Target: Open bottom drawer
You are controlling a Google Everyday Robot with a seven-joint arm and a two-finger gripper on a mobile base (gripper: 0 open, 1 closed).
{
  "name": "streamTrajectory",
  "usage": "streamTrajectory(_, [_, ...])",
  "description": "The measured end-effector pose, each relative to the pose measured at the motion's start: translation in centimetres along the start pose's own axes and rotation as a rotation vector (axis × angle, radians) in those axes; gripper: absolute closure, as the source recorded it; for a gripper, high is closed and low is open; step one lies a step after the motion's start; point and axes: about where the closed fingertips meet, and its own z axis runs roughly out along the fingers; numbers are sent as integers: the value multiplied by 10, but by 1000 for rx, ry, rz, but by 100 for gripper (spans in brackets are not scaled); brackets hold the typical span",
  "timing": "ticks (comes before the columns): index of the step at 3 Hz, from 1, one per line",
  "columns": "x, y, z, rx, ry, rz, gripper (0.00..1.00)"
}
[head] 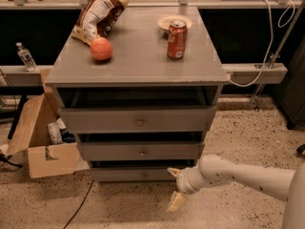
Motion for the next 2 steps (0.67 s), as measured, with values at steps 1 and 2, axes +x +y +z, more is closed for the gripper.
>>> streamTrajectory(1, [0,0,0,0,0,-1,0])
streamTrajectory(2, [33,-17,29,20,48,-26,0])
